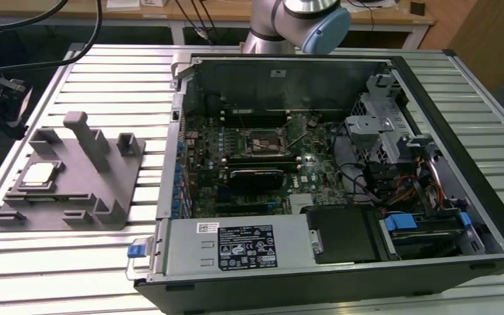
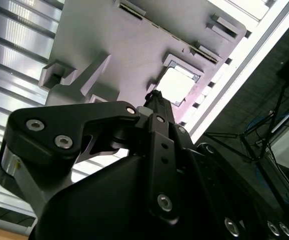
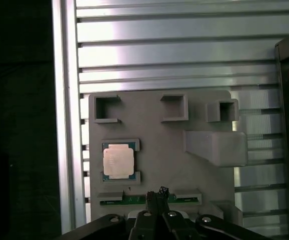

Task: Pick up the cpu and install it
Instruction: 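Pick up the cpu and move it towards the insertion slot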

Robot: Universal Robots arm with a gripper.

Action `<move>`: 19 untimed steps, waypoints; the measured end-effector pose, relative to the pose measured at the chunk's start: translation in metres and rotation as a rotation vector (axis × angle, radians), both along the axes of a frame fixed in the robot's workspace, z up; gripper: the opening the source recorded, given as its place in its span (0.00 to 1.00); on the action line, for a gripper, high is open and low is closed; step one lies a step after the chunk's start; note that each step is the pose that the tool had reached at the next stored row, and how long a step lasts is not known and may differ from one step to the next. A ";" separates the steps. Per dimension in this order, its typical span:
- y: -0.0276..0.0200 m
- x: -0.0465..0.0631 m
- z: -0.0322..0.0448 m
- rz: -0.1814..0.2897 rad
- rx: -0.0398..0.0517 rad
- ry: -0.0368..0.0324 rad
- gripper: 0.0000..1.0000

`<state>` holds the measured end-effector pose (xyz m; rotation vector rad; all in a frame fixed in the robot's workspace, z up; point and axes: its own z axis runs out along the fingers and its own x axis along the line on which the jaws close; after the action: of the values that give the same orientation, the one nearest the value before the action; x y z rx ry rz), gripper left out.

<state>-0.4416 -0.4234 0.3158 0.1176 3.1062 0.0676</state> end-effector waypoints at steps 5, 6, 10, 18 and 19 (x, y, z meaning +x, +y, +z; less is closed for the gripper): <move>0.0000 0.000 -0.0006 0.000 0.0001 -0.0003 0.11; 0.0000 0.000 -0.0007 0.000 0.0002 -0.0002 0.11; 0.0000 0.000 -0.0031 0.000 0.0002 -0.0005 0.11; 0.0000 -0.004 -0.0100 0.000 0.0001 -0.0025 0.11; 0.0000 -0.004 -0.0110 0.000 0.0002 -0.0028 0.11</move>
<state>-0.4460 -0.4235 0.3049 0.1173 3.1034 0.0680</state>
